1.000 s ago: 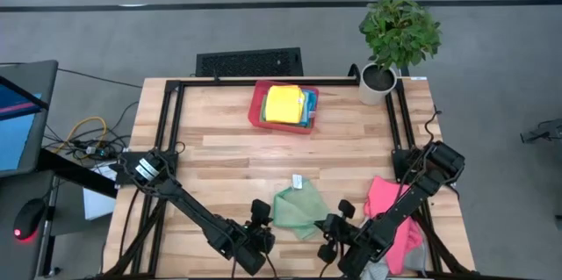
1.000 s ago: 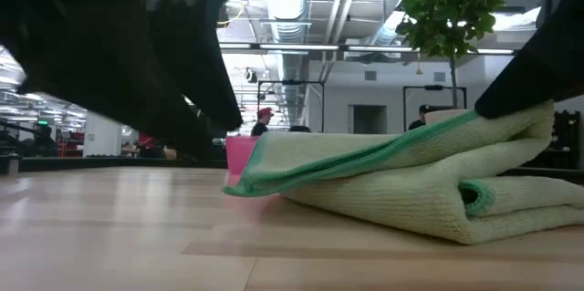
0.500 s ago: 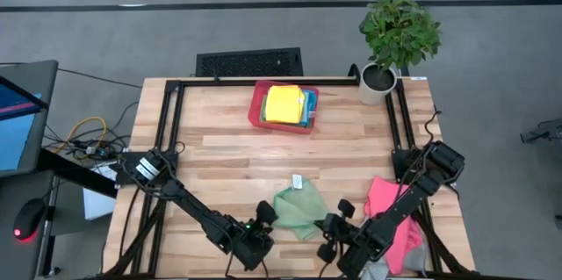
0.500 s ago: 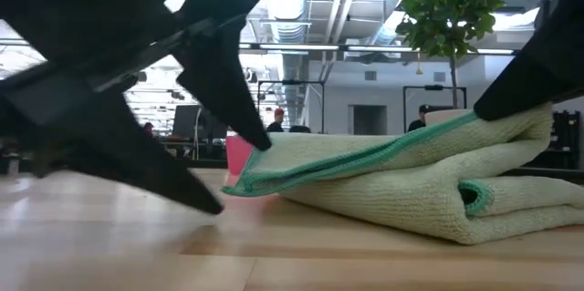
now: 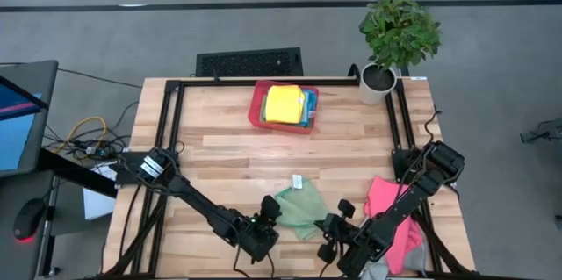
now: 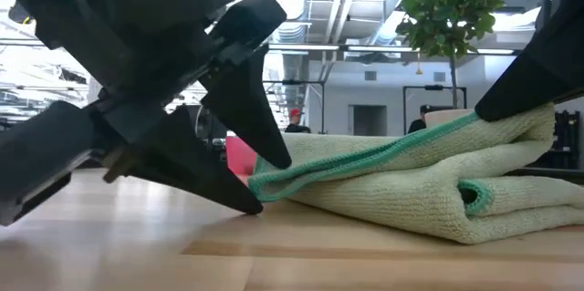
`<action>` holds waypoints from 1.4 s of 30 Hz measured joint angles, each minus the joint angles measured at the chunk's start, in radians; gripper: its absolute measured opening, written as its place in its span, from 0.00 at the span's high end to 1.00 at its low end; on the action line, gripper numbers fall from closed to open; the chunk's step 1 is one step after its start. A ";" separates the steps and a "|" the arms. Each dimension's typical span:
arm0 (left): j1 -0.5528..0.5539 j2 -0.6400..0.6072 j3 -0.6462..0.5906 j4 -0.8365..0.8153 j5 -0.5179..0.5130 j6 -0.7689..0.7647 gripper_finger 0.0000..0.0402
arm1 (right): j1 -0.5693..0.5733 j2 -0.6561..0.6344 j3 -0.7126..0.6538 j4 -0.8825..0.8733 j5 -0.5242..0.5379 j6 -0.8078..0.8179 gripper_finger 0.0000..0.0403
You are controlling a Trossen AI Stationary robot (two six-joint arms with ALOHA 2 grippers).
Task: Fold microfiber towels
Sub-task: Fold the green microfiber cloth
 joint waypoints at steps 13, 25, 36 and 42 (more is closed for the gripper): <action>-0.014 0.001 0.044 -0.027 -0.081 0.065 0.98 | 0.003 0.000 0.000 -0.001 -0.001 0.005 0.91; 0.044 -0.013 0.133 -0.074 -0.054 0.216 0.99 | 0.015 0.000 0.000 -0.002 -0.002 0.029 0.92; 0.132 -0.014 0.133 -0.085 0.045 0.256 0.99 | 0.035 0.000 0.000 -0.014 -0.001 0.089 0.91; 0.155 -0.014 0.133 -0.064 0.094 0.217 0.99 | 0.035 0.005 0.000 -0.075 -0.001 0.192 0.88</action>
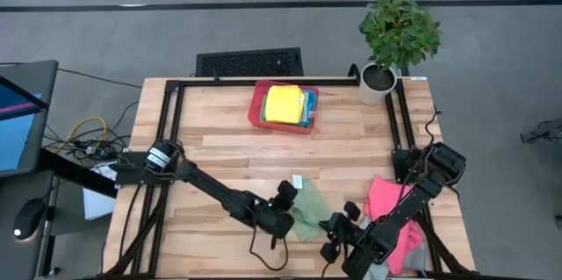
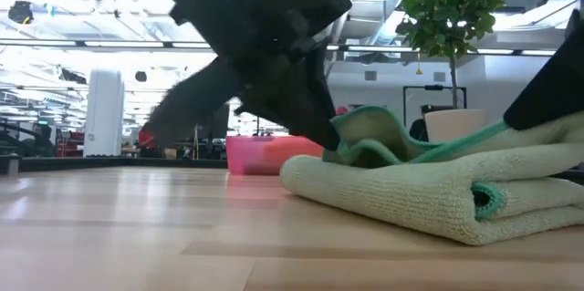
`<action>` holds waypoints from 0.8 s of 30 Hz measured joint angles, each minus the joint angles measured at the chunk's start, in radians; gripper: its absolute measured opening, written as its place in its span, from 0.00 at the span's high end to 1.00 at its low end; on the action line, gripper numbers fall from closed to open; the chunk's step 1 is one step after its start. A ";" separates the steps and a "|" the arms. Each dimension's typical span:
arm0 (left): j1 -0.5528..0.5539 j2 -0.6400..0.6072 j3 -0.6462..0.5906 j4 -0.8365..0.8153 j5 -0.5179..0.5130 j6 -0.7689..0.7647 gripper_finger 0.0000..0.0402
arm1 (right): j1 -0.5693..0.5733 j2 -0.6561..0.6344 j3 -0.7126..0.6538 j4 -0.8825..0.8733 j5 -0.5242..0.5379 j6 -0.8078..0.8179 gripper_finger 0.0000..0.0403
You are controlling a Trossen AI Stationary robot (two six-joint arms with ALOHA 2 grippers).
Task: Fold microfiber towels
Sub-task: Fold the green microfiber cloth
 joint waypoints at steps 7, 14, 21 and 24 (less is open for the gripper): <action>0.020 -0.001 0.000 0.016 0.022 -0.023 0.94 | 0.002 0.003 0.000 -0.011 -0.028 0.021 0.80; 0.043 -0.001 0.000 0.021 0.027 -0.055 0.91 | 0.018 0.001 0.000 -0.125 0.008 0.149 0.65; 0.058 -0.001 0.000 0.031 0.026 -0.043 0.91 | 0.048 -0.012 0.013 -0.146 0.088 0.175 0.60; 0.064 -0.001 0.000 0.058 0.020 -0.033 0.91 | 0.045 -0.013 0.013 -0.147 0.086 0.174 0.62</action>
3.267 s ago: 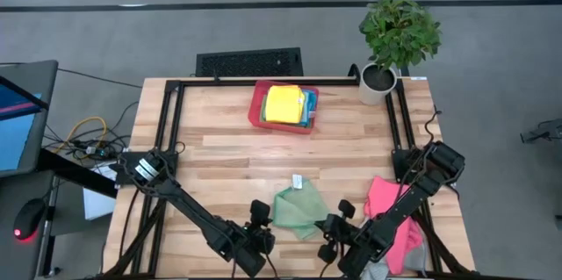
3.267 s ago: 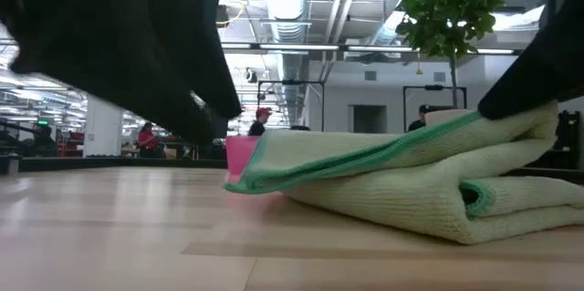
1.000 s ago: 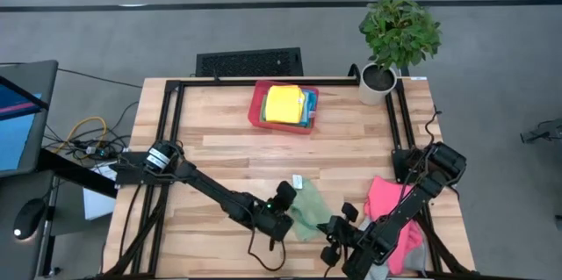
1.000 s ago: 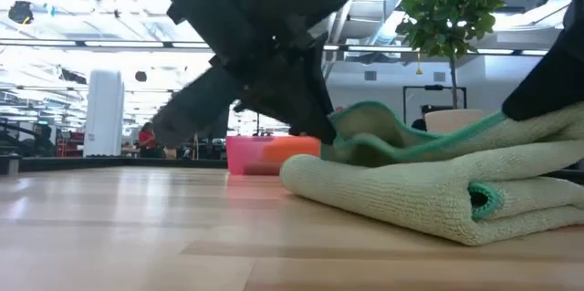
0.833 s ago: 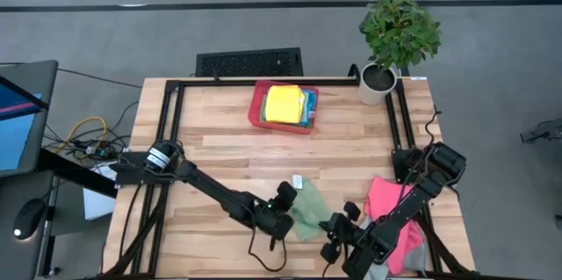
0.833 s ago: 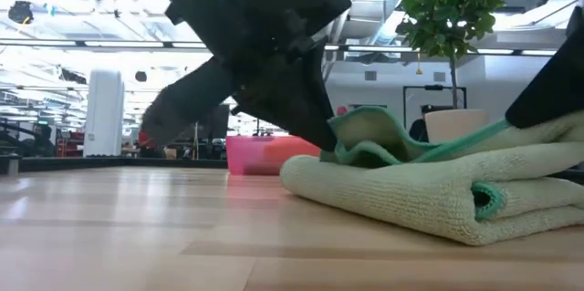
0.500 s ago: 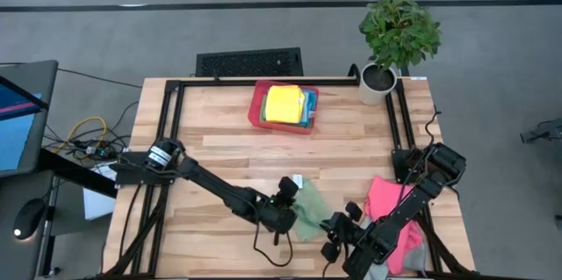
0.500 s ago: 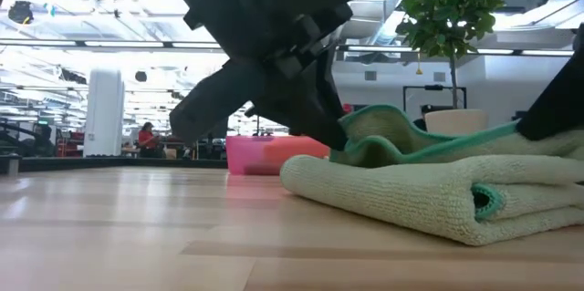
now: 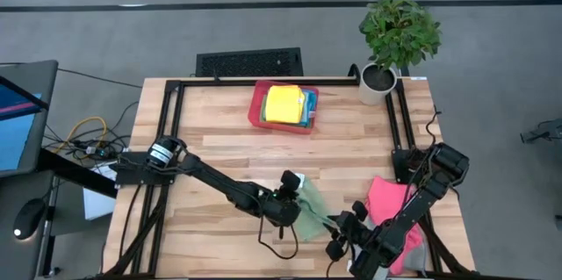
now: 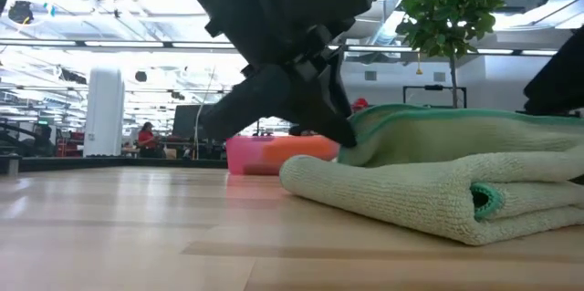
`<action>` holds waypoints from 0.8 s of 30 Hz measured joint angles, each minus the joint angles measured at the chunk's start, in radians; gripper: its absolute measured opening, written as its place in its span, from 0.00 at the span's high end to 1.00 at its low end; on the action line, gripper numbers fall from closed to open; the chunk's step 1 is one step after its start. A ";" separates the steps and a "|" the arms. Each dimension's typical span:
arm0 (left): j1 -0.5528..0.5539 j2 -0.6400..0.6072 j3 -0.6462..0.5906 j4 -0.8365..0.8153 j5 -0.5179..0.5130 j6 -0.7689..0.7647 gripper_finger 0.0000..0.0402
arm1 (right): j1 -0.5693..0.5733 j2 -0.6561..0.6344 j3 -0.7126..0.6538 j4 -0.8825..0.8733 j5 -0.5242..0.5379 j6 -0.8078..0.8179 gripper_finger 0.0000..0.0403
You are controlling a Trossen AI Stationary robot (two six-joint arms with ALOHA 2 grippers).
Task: Fold microfiber towels
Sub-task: Fold the green microfiber cloth
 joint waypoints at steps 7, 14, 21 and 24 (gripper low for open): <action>0.013 0.000 0.001 0.035 -0.049 0.009 0.91 | -0.001 0.000 0.000 0.147 0.021 -0.183 0.66; 0.013 0.000 0.001 0.036 -0.053 0.008 0.90 | -0.045 0.023 -0.033 0.137 -0.011 -0.161 0.71; -0.005 0.000 0.001 0.032 -0.053 0.033 0.80 | -0.059 0.034 -0.086 0.173 -0.062 -0.104 0.72; -0.012 -0.005 0.001 0.027 -0.103 0.045 0.72 | -0.054 0.034 -0.093 0.182 -0.064 -0.078 0.72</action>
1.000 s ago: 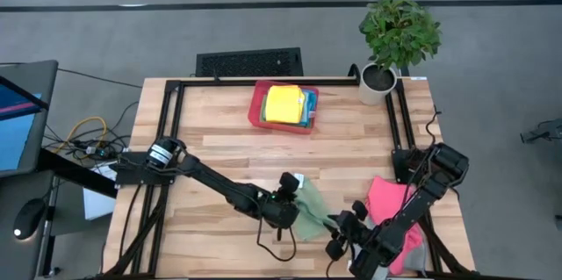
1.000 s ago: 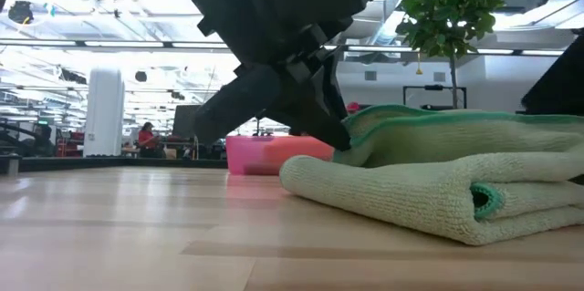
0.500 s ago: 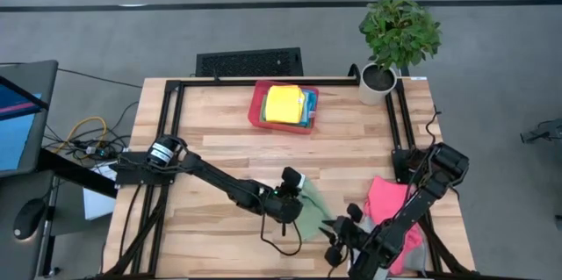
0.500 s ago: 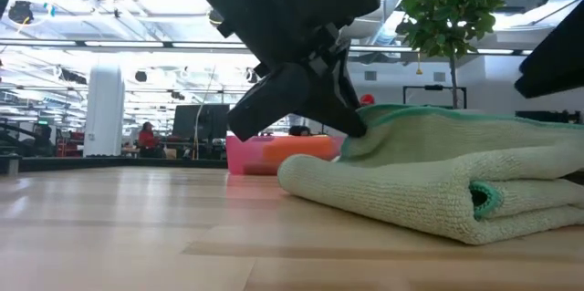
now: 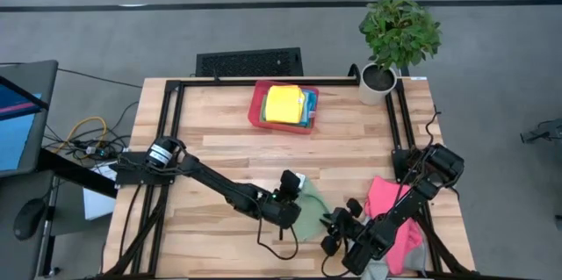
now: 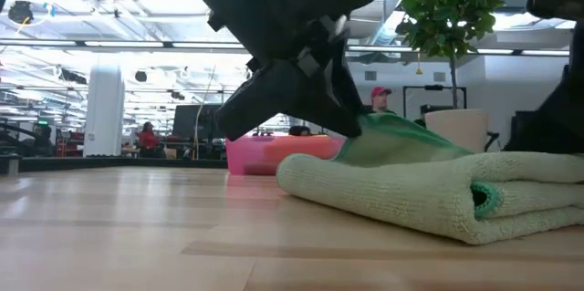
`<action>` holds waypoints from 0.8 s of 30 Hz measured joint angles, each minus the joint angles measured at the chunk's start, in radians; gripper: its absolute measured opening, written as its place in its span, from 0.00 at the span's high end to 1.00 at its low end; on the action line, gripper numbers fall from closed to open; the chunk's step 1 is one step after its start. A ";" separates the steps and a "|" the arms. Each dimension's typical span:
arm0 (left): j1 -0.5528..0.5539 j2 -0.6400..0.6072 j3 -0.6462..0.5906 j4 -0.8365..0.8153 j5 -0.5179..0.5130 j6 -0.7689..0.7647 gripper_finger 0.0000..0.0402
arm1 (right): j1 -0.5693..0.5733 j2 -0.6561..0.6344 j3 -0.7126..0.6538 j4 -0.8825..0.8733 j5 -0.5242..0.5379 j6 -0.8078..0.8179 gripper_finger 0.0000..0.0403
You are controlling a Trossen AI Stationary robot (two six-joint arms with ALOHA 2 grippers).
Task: Fold microfiber towels
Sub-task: Fold the green microfiber cloth
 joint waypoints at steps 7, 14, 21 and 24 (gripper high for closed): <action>-0.022 -0.082 0.000 0.017 -0.094 -0.076 0.60 | 0.000 0.000 -0.003 -0.004 -0.019 0.002 0.72; 0.018 -0.075 -0.090 0.290 0.311 -0.366 0.64 | 0.001 0.000 -0.003 -0.004 -0.020 0.001 0.72; 0.062 0.030 -0.169 0.458 0.363 -0.437 0.74 | 0.016 0.000 -0.003 0.011 -0.018 0.000 0.72; 0.080 0.066 -0.174 0.458 0.368 -0.479 0.77 | 0.026 0.000 -0.003 0.001 -0.013 -0.005 0.72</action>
